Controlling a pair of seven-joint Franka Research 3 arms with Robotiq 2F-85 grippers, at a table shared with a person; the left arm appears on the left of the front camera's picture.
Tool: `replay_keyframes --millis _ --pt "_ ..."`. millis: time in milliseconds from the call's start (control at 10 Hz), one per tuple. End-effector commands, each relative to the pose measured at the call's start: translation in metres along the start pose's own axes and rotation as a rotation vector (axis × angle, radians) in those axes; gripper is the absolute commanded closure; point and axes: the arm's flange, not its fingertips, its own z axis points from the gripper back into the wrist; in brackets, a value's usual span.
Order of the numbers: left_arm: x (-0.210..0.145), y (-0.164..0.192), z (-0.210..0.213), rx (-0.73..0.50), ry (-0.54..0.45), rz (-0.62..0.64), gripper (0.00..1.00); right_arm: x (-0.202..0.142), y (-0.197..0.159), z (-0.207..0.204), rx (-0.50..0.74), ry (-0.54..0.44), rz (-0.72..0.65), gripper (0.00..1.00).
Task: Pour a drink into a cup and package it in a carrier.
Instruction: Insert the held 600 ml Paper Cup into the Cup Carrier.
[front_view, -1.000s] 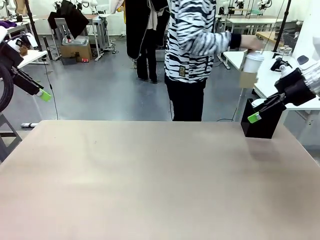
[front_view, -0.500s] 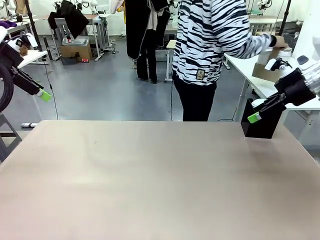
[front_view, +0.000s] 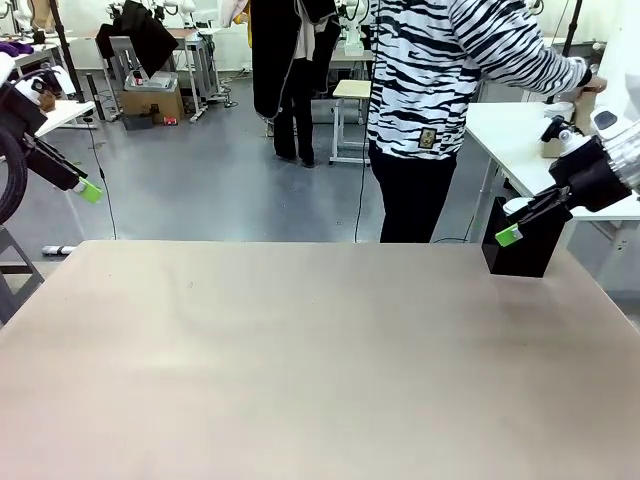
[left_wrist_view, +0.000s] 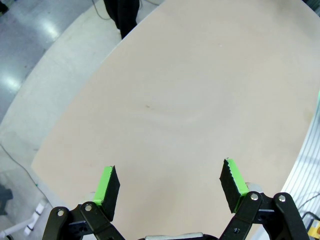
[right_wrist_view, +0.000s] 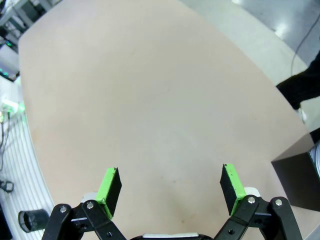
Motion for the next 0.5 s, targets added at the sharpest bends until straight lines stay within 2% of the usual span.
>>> replay_keyframes --millis 0,400 --pt "0.0004 -0.0007 0.0010 0.008 0.002 0.002 0.00 -0.0006 -0.0038 0.0007 0.003 -0.001 0.027 0.00" --pt "0.0004 -0.0007 0.0010 0.008 0.002 0.002 0.00 -0.0006 -0.0038 0.0007 0.003 -0.001 0.027 0.00"
